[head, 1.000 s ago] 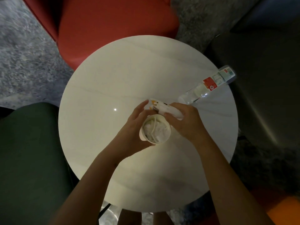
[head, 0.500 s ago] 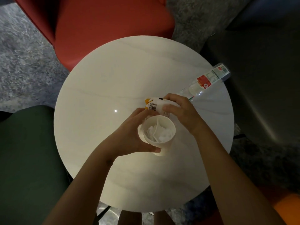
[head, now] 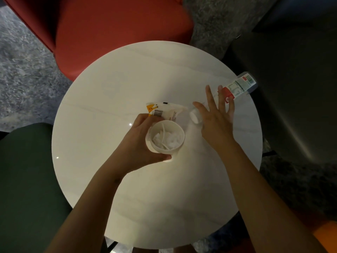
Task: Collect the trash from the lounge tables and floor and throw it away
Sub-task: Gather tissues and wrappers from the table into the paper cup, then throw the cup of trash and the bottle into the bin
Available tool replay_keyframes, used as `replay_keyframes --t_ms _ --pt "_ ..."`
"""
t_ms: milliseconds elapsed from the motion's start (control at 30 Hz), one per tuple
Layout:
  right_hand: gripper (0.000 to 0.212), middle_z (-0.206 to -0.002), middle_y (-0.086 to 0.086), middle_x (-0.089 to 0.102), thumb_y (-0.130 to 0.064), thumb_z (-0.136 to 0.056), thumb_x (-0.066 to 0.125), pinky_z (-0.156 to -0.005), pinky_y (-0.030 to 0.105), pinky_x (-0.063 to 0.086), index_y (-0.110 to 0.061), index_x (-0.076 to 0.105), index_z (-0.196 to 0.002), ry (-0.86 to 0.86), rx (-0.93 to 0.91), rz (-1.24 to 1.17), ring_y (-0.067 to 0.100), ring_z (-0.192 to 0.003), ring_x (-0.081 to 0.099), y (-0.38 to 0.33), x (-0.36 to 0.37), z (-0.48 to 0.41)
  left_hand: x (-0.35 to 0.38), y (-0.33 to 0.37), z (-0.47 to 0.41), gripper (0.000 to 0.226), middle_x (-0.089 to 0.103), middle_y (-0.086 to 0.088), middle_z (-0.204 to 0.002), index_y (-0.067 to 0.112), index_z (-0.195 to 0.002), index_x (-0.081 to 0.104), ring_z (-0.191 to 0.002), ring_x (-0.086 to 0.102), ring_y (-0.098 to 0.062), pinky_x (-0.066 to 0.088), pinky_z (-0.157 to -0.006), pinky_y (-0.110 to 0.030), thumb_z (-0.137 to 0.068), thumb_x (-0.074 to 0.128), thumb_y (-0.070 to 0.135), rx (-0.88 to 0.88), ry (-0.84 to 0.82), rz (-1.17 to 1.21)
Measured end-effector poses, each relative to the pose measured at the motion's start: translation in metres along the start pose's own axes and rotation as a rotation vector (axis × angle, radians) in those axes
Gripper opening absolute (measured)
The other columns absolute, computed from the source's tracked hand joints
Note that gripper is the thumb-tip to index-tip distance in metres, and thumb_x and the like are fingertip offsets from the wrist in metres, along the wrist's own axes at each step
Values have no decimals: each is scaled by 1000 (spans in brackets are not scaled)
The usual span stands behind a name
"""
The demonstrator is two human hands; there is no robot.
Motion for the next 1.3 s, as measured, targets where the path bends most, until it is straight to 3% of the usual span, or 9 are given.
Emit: replay_keyframes --t_ms 133,267,400,600,733,800,933,1133,1300 --pt "45 -154 8 17 -7 -73 72 -111 51 -5 -23 59 -113 86 -24 -53 34 -142 0 -6 -3 0 1 1 -4 80 41 19 -113 33 -114 47 -109 47 -8 46 -89 -23 -47 90 30 -9 45 -5" --pt "47 -137 10 49 -13 -70 77 -108 57 12 -16 61 -114 247 -5 -233 33 -137 27 -4 -30 11 -4 17 -5 76 43 13 -112 38 -111 45 -106 48 -4 43 -83 -13 -47 84 38 -3 126 22" --pt "49 -123 7 61 -21 -69 79 -108 53 17 -14 61 -114 403 107 -373 29 -129 42 3 -68 28 -14 49 -8 73 43 9 -115 49 -108 40 -105 47 1 41 -80 -7 -45 76 48 17 169 -17" --pt "40 -111 -1 66 -41 -76 68 -109 34 14 -21 60 -109 484 377 -636 15 -111 57 30 -144 49 -40 130 -13 76 43 7 -118 41 -114 44 -101 47 -1 40 -81 -13 -50 86 32 101 242 -97" --pt "33 -99 2 70 -36 -73 73 -95 52 45 -18 62 -97 609 383 -764 18 -95 64 49 -212 73 -54 199 -7 77 44 7 -115 35 -117 47 -101 48 -10 46 -83 -25 -51 88 31 178 307 -131" --pt "32 -99 -3 68 -44 -72 67 -95 50 44 -24 59 -96 581 404 -802 12 -95 62 57 -240 81 -59 227 -4 78 44 8 -112 29 -118 50 -102 48 -13 47 -84 -30 -51 88 30 216 328 -142" --pt "36 -102 -2 65 -43 -76 67 -98 44 42 -21 58 -103 641 413 -739 4 -90 51 81 -313 104 -70 297 3 74 41 25 -98 24 -114 54 -103 46 -15 44 -80 -30 -49 89 27 329 349 -157" --pt "38 -87 10 70 -36 -77 71 -79 45 51 -8 62 -101 866 484 -592 28 -80 66 108 -419 171 -72 393 13 67 39 25 -97 31 -109 51 -104 40 -8 36 -76 -12 -52 87 25 504 241 -141" --pt "35 -83 0 68 -43 -78 66 -83 46 49 -17 59 -99 990 638 -580 20 -81 64 128 -461 249 -46 452 33 73 41 7 -110 26 -117 52 -109 41 -13 39 -85 -30 -54 87 24 603 93 -146"
Point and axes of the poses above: each hand's wrist, its own z-axis away from the middle knuckle, its own x-axis out of the palm, y = z × x, the point moved 7 cm from there along -z, towards the middle knuckle
